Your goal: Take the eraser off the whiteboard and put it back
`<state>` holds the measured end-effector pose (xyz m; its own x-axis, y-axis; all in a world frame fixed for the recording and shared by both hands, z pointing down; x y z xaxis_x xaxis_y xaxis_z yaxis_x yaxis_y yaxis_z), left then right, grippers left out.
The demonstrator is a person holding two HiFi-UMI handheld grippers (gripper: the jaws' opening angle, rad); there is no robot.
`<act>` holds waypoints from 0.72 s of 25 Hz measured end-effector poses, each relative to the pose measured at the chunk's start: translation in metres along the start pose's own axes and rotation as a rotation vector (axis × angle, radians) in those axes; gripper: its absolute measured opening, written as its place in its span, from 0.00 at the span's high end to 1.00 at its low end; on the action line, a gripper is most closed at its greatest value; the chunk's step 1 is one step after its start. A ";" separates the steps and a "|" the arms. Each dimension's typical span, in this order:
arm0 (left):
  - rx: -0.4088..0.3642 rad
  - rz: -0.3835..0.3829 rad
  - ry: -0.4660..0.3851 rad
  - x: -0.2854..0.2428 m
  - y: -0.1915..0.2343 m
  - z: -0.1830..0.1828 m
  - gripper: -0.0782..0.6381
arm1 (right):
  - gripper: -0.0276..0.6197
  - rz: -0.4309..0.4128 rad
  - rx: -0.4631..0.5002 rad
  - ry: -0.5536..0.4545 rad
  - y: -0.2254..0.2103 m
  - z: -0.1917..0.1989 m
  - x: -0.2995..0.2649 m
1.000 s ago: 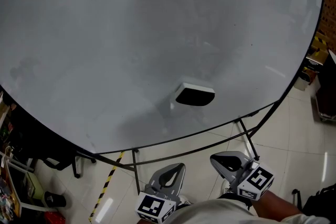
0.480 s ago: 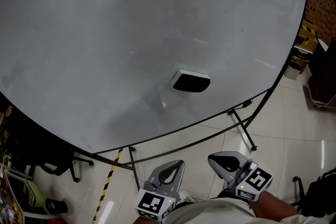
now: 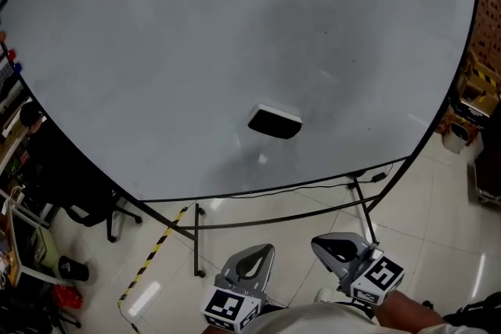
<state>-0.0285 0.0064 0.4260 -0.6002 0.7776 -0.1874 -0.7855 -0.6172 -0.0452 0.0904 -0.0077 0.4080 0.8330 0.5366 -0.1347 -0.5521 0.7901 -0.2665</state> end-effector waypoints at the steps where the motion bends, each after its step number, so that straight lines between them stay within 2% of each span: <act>1: 0.005 -0.009 -0.002 -0.002 -0.009 -0.002 0.87 | 0.95 -0.010 -0.004 0.006 -0.004 0.001 0.007; 7: 0.027 -0.088 0.017 -0.008 -0.051 -0.002 0.87 | 0.95 -0.085 -0.028 0.039 -0.014 0.010 0.044; 10: 0.018 -0.118 0.040 -0.008 -0.059 0.003 0.87 | 0.95 -0.085 -0.071 0.041 -0.022 0.016 0.051; 12: 0.016 -0.113 0.045 -0.010 -0.063 0.005 0.87 | 0.95 -0.078 -0.095 0.046 -0.028 0.018 0.053; 18: -0.002 -0.063 0.045 -0.005 -0.057 0.002 0.87 | 0.95 -0.032 -0.087 0.020 -0.017 0.019 0.052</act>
<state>0.0193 0.0383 0.4317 -0.5423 0.8087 -0.2278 -0.8211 -0.5675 -0.0602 0.1425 0.0125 0.4239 0.8513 0.5046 -0.1438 -0.5206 0.7777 -0.3523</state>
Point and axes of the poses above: the fingertips, and each gripper's own axes: x backward along the fingers, y to its left, z out of its underside, the point moved 3 cm from there along x, backward along the fingers, and after that the axes turned 10 degrees about -x, right-handed, at the moved point
